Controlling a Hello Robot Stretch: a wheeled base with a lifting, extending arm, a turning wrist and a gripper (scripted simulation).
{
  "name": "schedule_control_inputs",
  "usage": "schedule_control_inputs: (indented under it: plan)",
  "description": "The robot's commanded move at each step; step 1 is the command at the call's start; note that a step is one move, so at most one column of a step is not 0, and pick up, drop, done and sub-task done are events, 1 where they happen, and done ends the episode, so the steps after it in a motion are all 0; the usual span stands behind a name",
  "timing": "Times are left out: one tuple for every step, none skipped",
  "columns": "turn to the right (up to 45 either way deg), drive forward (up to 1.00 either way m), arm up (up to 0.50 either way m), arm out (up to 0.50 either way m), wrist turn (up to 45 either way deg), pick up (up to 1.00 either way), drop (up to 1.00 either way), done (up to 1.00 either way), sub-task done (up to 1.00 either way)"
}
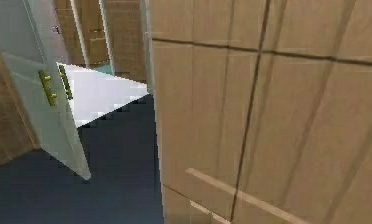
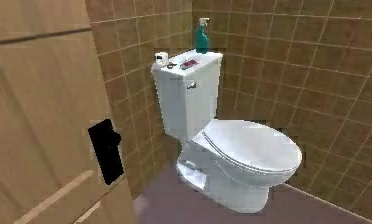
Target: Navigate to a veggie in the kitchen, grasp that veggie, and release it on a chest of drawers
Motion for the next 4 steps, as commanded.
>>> schedule_control_inputs:
  plan:
    - [-45.0, 0.0, 0.0, 0.0, 0.0, 0.0, 0.0, 0.0, 0.0]
    - [-9.0, 0.0, 0.0, 0.0, 0.0, 0.0, 0.0, 0.0, 0.0]
    - [0.0, 0.25, 0.0, 0.0, 0.0, 0.0, 0.0, 0.0, 0.0]
    - [24.0, 0.0, 0.0, 0.0, 0.0, 0.0, 0.0, 0.0, 0.0]
